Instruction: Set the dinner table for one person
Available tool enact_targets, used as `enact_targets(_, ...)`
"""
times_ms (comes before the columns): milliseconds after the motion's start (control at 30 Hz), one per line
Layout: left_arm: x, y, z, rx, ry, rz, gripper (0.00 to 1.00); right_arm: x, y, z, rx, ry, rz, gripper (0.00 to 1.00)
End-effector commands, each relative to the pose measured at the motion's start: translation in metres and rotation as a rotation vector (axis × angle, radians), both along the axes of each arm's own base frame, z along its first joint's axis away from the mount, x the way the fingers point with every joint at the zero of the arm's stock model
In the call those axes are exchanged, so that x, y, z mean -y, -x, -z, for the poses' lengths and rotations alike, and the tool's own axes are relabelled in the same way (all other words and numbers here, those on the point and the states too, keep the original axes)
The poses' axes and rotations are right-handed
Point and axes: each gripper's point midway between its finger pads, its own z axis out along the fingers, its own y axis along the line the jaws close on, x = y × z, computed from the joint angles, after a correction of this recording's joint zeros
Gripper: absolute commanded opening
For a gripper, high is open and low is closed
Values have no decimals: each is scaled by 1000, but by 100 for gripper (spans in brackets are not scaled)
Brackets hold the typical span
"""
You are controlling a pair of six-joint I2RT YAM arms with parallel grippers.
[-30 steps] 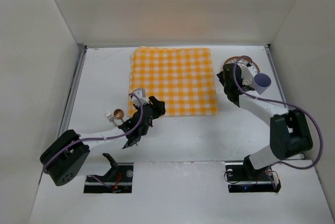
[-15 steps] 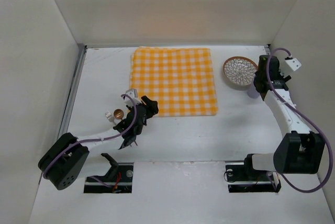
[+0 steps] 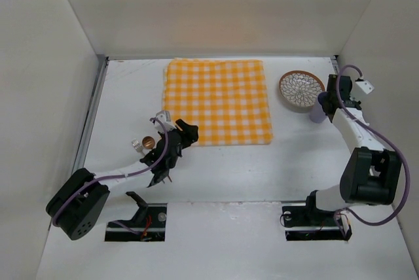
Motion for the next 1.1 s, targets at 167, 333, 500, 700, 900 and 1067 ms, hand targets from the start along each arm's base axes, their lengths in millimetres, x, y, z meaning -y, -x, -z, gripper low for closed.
enact_targets(167, 1, -4, 0, 7, 36, -9, 53, 8, -3, 27, 0, -50, 8, 24)
enact_targets(333, 2, -5, 2, 3, 30, -8, 53, 17, 24, -14, 106, 18, 75, 5)
enact_targets(500, 0, -6, 2, 4, 34, -15, 53, -13, 34, -82, 233, 115, -10, 6)
enact_targets(700, -4, -8, 4, 2, 23, -28, 54, -112, -36, -124, 245, 122, -344, 7)
enact_targets(900, -7, -8, 2, 10, 21, -36, 54, -188, -123, -108, 174, 111, -538, 7)
enact_targets(1067, -6, -8, 5, 6, 10, -38, 54, -228, -181, -85, 123, 52, -651, 7)
